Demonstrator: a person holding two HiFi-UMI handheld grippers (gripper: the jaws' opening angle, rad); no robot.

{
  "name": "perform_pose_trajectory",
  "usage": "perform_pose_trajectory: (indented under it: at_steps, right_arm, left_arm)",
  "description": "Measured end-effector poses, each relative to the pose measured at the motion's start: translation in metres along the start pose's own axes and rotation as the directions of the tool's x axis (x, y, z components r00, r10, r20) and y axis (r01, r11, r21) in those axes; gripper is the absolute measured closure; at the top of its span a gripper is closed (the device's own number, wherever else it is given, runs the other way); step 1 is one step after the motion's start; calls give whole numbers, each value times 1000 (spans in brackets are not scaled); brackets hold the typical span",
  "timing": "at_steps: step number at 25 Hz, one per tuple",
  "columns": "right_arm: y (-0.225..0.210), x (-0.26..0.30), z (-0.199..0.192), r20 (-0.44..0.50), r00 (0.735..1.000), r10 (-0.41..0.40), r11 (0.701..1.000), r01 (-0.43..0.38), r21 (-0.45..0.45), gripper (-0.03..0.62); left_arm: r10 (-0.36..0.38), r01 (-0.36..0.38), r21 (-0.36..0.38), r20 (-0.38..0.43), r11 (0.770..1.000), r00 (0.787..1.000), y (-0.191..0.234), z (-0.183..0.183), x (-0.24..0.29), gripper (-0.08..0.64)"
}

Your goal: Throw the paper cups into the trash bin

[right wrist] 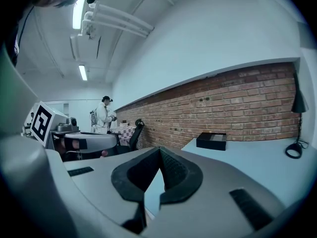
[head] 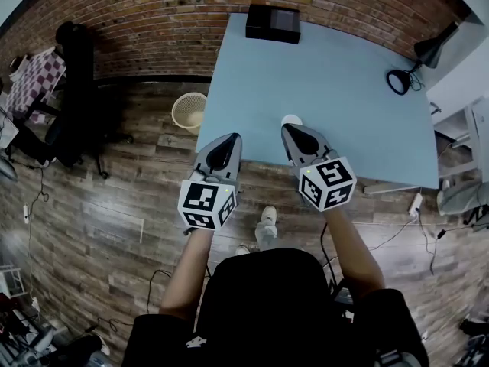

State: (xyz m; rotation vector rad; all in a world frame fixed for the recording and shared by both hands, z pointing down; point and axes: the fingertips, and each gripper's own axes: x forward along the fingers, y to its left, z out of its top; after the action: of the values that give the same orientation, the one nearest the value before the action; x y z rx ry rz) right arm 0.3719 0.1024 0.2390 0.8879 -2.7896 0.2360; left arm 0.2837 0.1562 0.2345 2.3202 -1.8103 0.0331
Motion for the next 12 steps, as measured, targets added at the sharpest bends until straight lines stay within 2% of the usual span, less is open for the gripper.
perform_pose_trajectory:
  at_steps: [12]
  right_arm:
    - [-57,20,-18,-41,999,11,999,-9,41,597]
  left_arm:
    - [4,-4,2,-61,1000,998,-4,-16,53,558]
